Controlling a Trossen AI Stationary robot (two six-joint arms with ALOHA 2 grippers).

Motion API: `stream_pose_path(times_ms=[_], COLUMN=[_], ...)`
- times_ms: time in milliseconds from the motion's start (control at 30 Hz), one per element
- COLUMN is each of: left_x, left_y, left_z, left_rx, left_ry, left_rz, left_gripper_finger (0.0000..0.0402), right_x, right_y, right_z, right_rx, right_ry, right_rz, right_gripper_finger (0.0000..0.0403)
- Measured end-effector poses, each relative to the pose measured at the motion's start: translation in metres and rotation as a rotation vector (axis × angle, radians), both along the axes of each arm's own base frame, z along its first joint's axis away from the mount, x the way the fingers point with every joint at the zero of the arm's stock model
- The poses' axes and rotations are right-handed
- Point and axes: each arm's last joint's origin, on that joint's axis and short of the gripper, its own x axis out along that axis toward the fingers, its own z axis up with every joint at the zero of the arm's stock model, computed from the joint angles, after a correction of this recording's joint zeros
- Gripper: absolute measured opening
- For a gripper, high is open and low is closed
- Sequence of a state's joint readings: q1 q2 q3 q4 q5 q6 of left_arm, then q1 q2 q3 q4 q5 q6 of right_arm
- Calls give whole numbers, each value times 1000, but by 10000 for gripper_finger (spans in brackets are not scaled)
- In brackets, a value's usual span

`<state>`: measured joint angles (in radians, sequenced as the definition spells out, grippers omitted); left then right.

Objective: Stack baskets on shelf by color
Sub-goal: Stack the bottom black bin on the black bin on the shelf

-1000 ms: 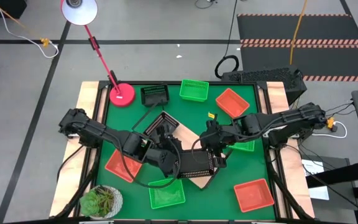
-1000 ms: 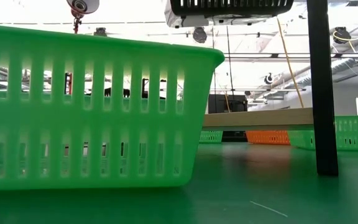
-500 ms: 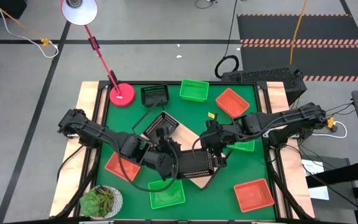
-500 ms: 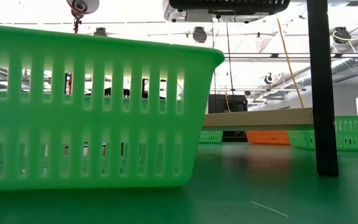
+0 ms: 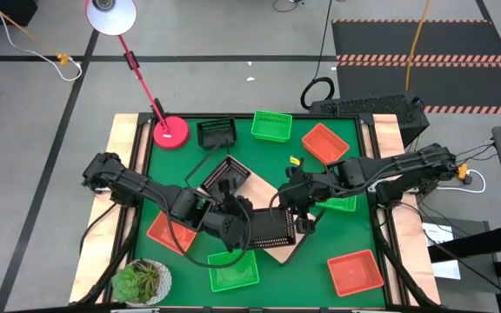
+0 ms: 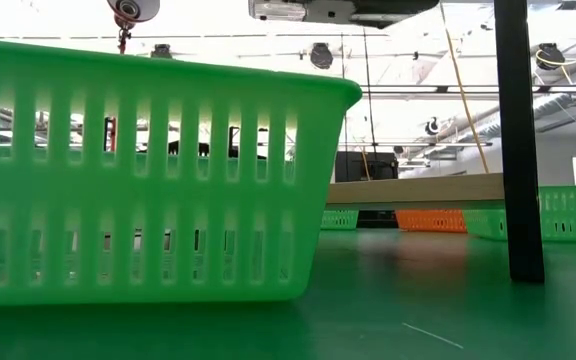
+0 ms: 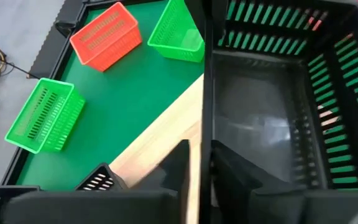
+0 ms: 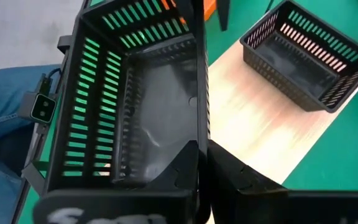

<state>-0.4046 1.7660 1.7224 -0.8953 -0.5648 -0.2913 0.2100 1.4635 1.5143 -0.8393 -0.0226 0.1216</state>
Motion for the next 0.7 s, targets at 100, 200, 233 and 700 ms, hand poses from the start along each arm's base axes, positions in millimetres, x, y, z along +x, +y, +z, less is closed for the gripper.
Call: stream_pose_path(times_ms=[100, 200, 233, 700], left_x=[-1, -3, -4, -42], left_y=[1, 1, 2, 16], left_z=[-1, -2, -3, -11], left_rx=[9, -2, -13, -58], left_ry=[15, 27, 29, 127], left_rz=[2, 30, 46, 514], left_gripper_finger=[19, 11, 14, 16], right_x=[0, 0, 0, -43], right_y=[0, 3, 5, 32], right_z=[0, 0, 0, 20], right_rx=[-7, -35, -50, -303], right_ry=[-2, -16, -22, -164], right_rz=[-3, -13, -15, -107], right_gripper_finger=[14, 22, 29, 122])
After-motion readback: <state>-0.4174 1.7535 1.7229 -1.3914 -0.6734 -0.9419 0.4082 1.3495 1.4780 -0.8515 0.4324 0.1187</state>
